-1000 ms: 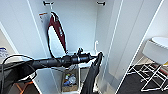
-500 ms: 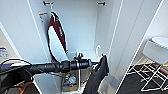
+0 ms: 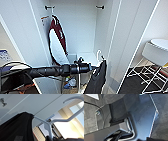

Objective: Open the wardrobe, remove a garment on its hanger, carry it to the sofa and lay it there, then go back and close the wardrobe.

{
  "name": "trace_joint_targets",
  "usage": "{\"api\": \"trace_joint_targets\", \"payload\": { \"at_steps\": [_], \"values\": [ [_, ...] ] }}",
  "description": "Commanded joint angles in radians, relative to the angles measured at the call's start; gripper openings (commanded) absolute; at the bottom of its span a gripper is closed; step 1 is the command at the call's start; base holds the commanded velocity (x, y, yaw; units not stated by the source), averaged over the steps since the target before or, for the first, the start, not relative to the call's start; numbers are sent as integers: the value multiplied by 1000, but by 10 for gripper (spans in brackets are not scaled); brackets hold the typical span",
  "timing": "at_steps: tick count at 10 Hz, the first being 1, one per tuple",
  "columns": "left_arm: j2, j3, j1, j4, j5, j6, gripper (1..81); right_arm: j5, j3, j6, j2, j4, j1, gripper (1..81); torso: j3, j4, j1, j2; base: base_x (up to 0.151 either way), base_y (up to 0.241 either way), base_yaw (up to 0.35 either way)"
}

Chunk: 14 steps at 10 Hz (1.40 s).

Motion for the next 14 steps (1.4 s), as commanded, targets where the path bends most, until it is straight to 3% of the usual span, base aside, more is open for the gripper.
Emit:
{"api": "trace_joint_targets", "payload": {
  "at_steps": [1, 14],
  "values": [
    [4, 43, -160, 29, -41, 8, 10, -61, 8, -1, 8, -2, 29, 811, -1, 0, 0, 0, 0, 0, 0],
    [-2, 46, -126, 24, -57, 5, 10, -61, 8, -2, 8, -2, 28, 811, 6, 0, -1, 0, 0, 0, 0]
  ]
}}
